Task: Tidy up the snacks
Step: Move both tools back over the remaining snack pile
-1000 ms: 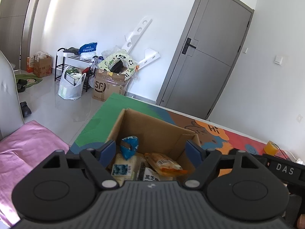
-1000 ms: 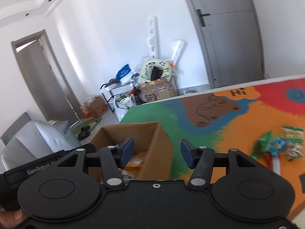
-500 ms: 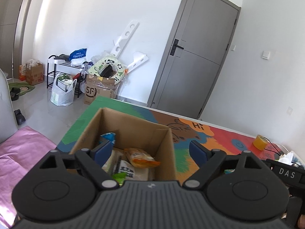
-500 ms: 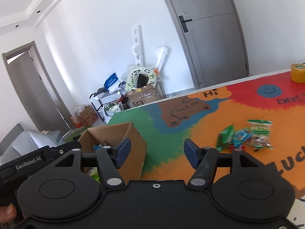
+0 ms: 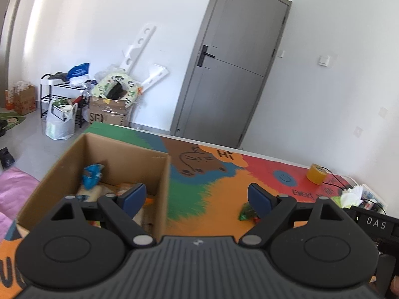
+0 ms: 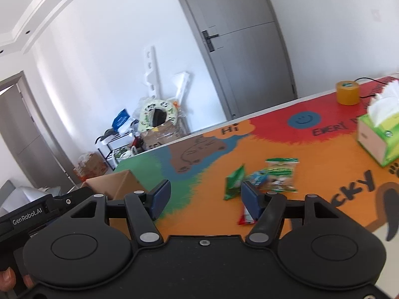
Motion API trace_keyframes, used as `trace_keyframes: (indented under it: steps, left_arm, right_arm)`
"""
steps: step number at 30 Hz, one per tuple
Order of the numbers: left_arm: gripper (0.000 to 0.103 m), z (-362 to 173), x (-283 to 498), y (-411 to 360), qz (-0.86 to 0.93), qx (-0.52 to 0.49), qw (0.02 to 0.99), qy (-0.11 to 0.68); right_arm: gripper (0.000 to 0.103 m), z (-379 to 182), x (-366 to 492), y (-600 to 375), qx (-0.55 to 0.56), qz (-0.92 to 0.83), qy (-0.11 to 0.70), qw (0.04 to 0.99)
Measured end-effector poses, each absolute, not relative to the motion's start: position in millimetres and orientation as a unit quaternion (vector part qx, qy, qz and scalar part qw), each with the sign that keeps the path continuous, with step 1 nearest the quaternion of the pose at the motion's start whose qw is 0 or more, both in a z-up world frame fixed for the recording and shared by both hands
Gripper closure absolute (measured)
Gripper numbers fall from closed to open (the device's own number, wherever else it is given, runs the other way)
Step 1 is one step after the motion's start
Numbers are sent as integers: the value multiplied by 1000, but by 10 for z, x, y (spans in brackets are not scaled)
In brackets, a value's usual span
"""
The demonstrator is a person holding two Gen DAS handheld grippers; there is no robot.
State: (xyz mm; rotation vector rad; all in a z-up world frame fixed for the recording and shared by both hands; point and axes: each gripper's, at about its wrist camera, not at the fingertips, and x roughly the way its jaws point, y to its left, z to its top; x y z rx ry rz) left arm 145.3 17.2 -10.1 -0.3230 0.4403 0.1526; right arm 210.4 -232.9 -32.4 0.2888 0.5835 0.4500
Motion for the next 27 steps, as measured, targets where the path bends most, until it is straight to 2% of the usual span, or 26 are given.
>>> trace_keyframes:
  steps: [27]
  left_arm:
    - [16, -327, 1915, -578, 25, -136, 961, 241]
  right_arm:
    - [39, -604, 2297, -3061, 182, 157, 295, 925]
